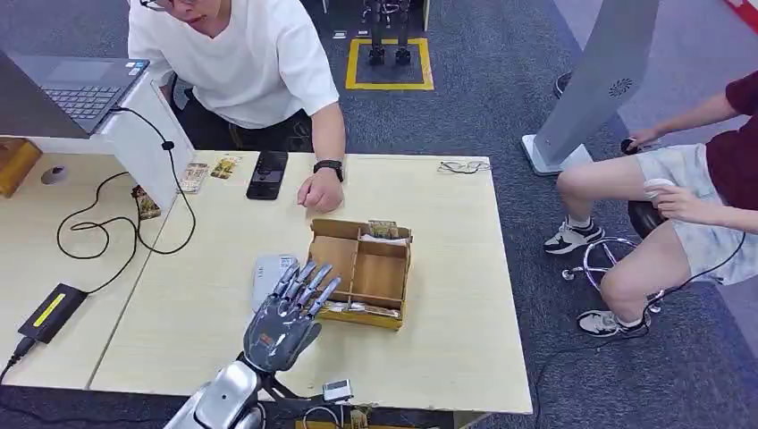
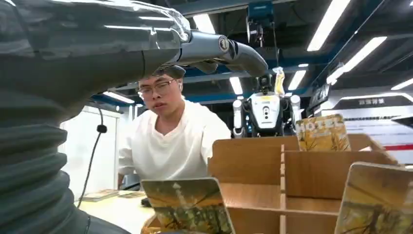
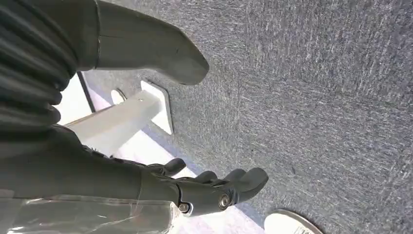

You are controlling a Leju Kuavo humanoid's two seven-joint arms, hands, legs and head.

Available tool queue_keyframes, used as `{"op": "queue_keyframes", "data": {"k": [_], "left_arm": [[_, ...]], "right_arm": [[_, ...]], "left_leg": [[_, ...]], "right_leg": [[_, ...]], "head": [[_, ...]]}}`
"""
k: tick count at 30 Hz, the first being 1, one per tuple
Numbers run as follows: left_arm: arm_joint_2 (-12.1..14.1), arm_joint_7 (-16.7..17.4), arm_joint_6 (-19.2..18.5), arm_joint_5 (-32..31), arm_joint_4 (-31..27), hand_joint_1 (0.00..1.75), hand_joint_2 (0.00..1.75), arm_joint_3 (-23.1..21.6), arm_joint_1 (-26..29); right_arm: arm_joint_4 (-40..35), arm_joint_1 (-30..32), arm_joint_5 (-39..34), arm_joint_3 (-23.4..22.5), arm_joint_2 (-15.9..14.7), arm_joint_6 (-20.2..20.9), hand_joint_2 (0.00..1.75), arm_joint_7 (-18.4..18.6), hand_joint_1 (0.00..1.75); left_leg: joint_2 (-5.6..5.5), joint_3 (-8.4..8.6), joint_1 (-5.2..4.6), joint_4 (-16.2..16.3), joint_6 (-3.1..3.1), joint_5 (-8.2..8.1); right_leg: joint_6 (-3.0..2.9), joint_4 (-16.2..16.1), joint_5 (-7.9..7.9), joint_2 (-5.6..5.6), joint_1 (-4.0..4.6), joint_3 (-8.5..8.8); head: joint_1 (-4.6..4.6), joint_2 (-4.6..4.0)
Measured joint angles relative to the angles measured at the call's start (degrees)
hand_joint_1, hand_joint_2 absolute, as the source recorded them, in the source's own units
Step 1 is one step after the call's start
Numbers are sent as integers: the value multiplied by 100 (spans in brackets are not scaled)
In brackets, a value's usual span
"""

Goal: Pass the card to the sensor for recognition and then transmit it.

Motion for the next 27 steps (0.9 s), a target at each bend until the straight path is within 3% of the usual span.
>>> {"op": "queue_keyframes", "data": {"k": [13, 27], "left_arm": [[-50, 269, -15, -39, 601, 0, 175, 0, -86], [-68, 855, -66, -157, 721, 0, 175, 0, -129]], "right_arm": [[0, -2, -11, 24, 0, -2, 175, 37, 0], [0, -2, 0, 24, 0, -7, 175, 81, 0]], "left_leg": [[0, 0, 0, 0, 0, 0], [0, 0, 0, 0, 0, 0]], "right_leg": [[0, 0, 0, 0, 0, -1], [0, 0, 0, 1, 0, -2]], "head": [[0, 0], [-2, 0]]}}
